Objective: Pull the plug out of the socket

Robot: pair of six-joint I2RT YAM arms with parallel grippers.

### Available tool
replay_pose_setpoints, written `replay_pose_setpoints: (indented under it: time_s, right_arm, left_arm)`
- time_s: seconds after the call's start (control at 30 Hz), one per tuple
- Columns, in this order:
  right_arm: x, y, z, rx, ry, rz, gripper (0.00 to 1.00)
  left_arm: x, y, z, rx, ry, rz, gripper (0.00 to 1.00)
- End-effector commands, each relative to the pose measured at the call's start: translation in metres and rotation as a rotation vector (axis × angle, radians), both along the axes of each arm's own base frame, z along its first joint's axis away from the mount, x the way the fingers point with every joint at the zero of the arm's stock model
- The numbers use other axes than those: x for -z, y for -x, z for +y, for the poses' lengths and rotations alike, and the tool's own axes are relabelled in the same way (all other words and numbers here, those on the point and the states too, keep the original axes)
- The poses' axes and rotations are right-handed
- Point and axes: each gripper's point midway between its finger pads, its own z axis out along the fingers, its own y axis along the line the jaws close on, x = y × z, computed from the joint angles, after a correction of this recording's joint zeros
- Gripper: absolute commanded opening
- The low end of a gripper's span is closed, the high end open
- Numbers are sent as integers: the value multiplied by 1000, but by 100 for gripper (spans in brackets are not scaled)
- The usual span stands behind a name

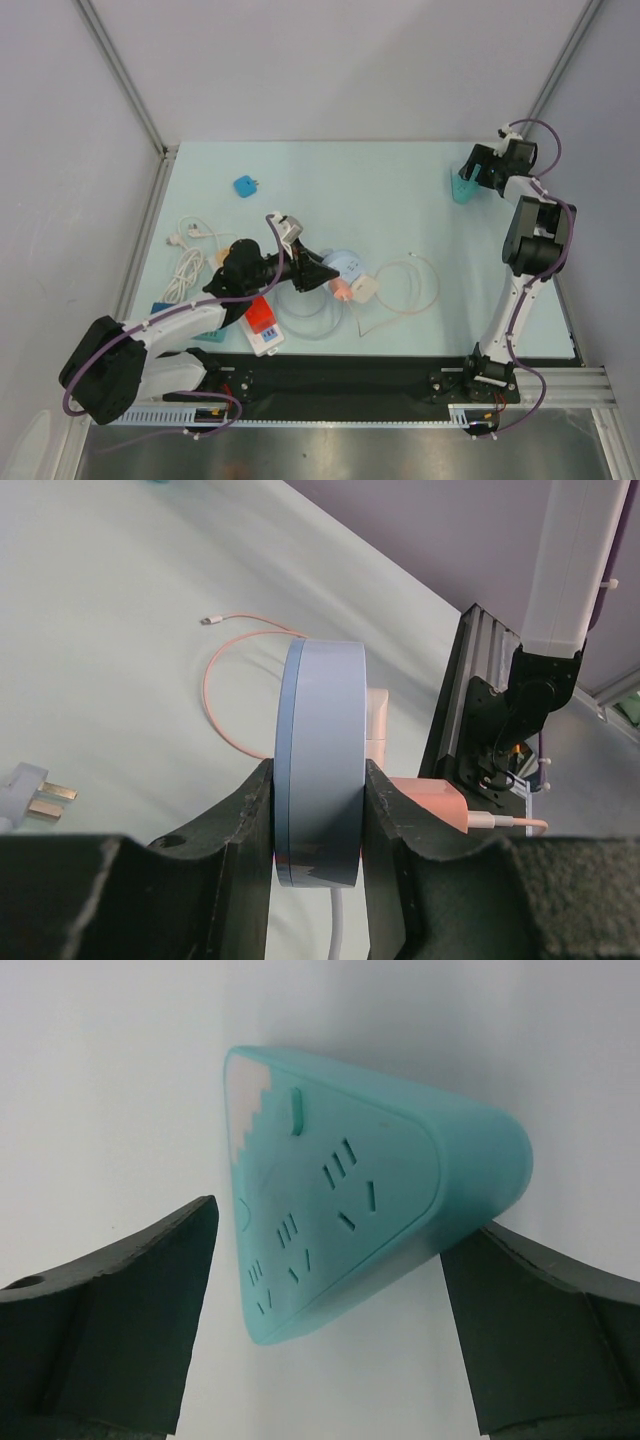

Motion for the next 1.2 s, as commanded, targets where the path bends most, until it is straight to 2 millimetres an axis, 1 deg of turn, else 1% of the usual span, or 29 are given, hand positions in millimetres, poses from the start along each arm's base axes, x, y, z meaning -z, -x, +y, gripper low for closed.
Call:
replay_pose_setpoints:
  time_s: [0.0,0.03,0.1,0.17,0.2,0.27,0.3,0.37,0.4,0.43,0.47,0.5,0.53,0.6,0.63,0.67,0.7,0.73,0.77,0.8,0.83,0.87,0.9,0.93,0.97,1.0,1.03,1.07,1.17]
  right_arm:
    - [-50,5,-10,0,68,-74,94]
    - [-55,8,-13,9,88,-77,95]
    - [-56,14,-18,18,97,-70,96]
    - [-62,19,-19,21,112,-75,96]
    - [-58,23,-20,23,112,-61,97]
    - [-64,29,-19,23,123,-67,97]
    - [-60,35,-19,24,123,-53,97]
    - [-63,41,-18,21,131,-56,98]
    - [-75,46,-16,22,134,-76,97]
    - [-70,54,-13,-2,151,-63,97]
    - [-73,59,-10,-18,156,-69,98]
    - [-87,67,-8,-43,183,-89,98]
    - [-82,78,4,-101,175,-79,98]
    - [-84,99,22,-218,174,-64,98]
    - [-98,117,45,-378,191,-118,99]
    - [-93,138,61,-470,165,-89,99]
    - [-98,153,76,-554,154,-109,100]
    - [-120,171,96,-686,169,-200,100]
    - [-112,197,111,-753,124,-174,100]
    - [-119,214,133,-856,99,-215,100]
    - [-133,230,144,-935,163,-278,100]
    - [-125,255,159,-996,124,-240,100]
    - [-128,270,178,-1071,111,-260,100]
    - [-131,283,189,-1117,111,-271,100]
    - [-135,306,208,-1203,115,-292,100]
    - [-138,314,209,-1215,124,-302,100]
    - [-140,328,226,-1288,130,-318,100]
    - [-146,342,234,-1331,156,-342,100]
    - [-159,373,264,-1469,213,-411,100]
  left_arm:
    - [-39,-1,0,-6,107,-92,0]
    - [-39,0,0,-6,107,-92,0]
    - [-39,0,1,-11,111,-90,0]
    - [-39,0,2,-12,113,-86,0]
    - [-37,1,2,-11,111,-82,0]
    - [-37,2,2,-9,113,-78,0]
    - [-37,2,2,-10,110,-71,0]
    - [-36,3,2,-8,107,-65,0]
    - [-36,2,2,-11,107,-60,0]
    - [-37,2,3,-16,109,-58,0]
    - [-37,2,3,-19,112,-52,0]
    - [-37,2,3,-21,112,-48,0]
    - [-38,2,4,-25,116,-49,0]
    - [-39,1,4,-39,122,-35,0]
    - [-40,0,5,-46,126,-33,0]
    - [-40,-1,5,-56,131,-18,0]
    - [-40,-1,5,-57,134,-11,0]
    - [-41,-2,5,-62,138,-3,0]
    - [-41,-2,5,-67,146,17,0]
    - [-41,-3,4,-70,152,25,0]
    - [-41,-3,4,-71,160,47,0]
    - [-41,-4,4,-76,165,58,0]
    - [-41,-5,3,-82,170,69,0]
    - [-41,-6,4,-88,175,82,0]
    - [-39,-6,3,-92,180,107,0]
    - [-39,-7,2,-96,182,122,0]
    - [-39,-7,2,-99,189,144,0]
    - [-38,-8,1,-103,190,159,0]
    - [-32,-13,0,-133,186,231,0]
